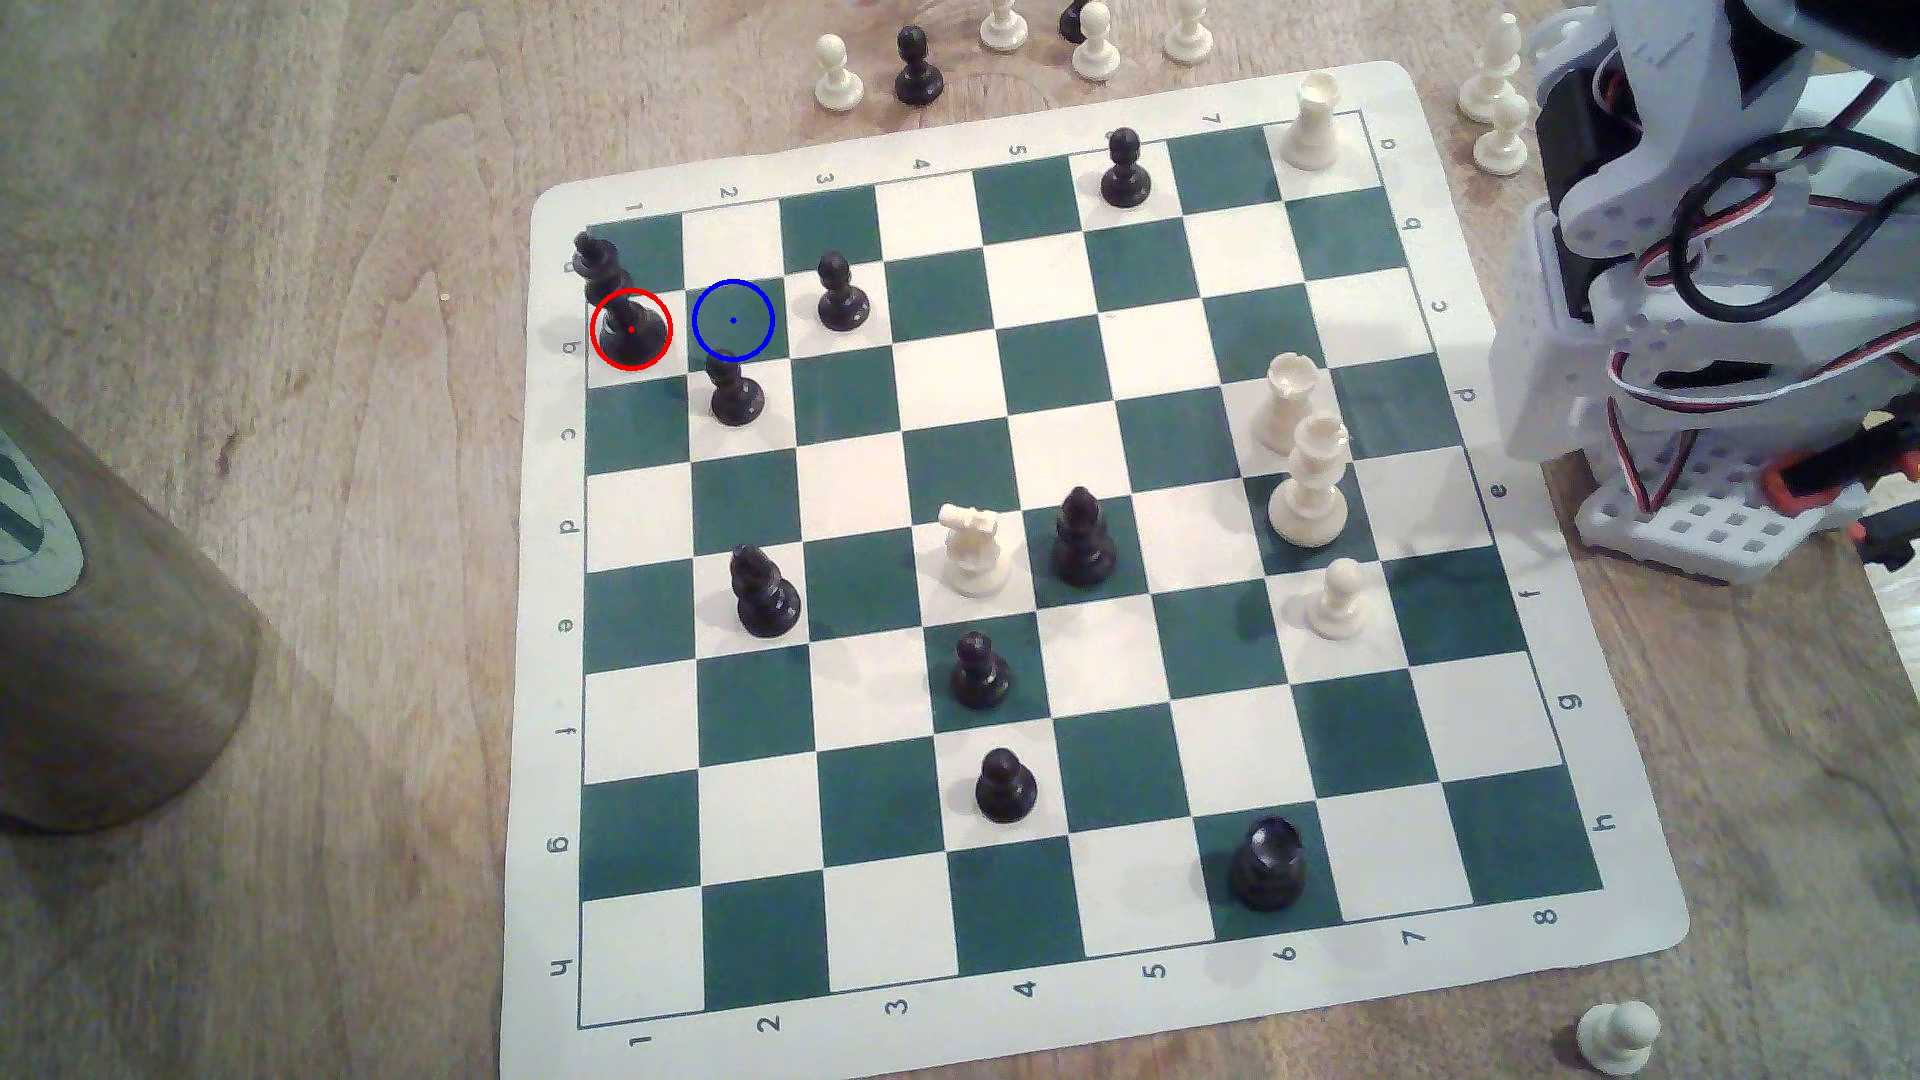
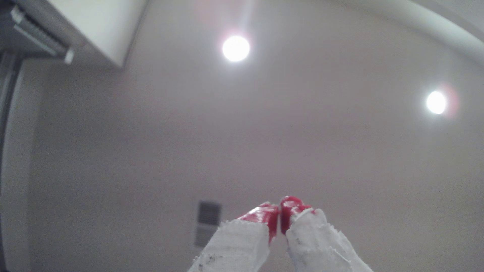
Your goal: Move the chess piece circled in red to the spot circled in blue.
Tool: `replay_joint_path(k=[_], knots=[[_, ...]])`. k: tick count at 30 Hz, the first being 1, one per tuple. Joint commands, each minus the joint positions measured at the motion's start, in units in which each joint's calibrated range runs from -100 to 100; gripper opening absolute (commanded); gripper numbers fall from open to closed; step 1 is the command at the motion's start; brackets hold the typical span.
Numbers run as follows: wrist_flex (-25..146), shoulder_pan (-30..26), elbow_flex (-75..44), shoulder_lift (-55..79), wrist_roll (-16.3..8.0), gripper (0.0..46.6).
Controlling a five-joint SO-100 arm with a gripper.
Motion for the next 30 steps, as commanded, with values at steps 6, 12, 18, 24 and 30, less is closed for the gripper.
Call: replay_joint_path(k=[6,12,18,24,30], knots=[[15.4,-1.8,-3.6,-0.2,0.1,0.2],[38.5,-2.7,-14.7,-0.2,-0.1,0.2],[69.2,-2.7,-30.3,-0.2,-0.2,0.2],[90.7,-1.7,-38.6,-0.2,-0.2,0.2],[111.5,1.4,-39.2,-0.2,-2.0,1.5]])
